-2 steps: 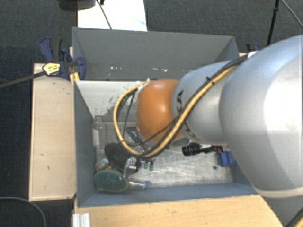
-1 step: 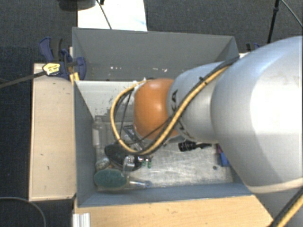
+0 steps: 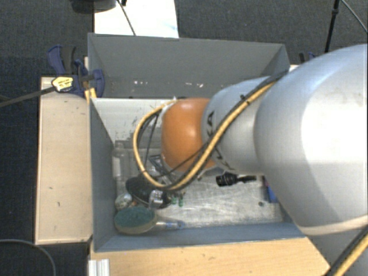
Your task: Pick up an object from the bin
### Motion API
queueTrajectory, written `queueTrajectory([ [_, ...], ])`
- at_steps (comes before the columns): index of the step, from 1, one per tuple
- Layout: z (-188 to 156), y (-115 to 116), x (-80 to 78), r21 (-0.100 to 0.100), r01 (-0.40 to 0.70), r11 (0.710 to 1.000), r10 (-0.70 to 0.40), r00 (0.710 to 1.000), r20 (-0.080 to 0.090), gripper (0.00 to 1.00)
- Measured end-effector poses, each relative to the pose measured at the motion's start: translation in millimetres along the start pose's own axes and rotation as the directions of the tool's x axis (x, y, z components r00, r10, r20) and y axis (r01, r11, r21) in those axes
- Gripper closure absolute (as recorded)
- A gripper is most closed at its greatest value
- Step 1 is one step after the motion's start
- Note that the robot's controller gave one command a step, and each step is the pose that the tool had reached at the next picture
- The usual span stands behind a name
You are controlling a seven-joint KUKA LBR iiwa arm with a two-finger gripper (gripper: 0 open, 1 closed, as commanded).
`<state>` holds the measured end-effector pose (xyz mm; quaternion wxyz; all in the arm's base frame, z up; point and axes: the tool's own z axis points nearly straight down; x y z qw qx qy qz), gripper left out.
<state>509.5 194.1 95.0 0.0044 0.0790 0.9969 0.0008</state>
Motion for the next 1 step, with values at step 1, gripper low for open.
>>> queueTrajectory([
  [1,-177.0,-2.9,-9.4,-0.002,0.269,0.963,-0.269,0.963,0.000,1.00],
])
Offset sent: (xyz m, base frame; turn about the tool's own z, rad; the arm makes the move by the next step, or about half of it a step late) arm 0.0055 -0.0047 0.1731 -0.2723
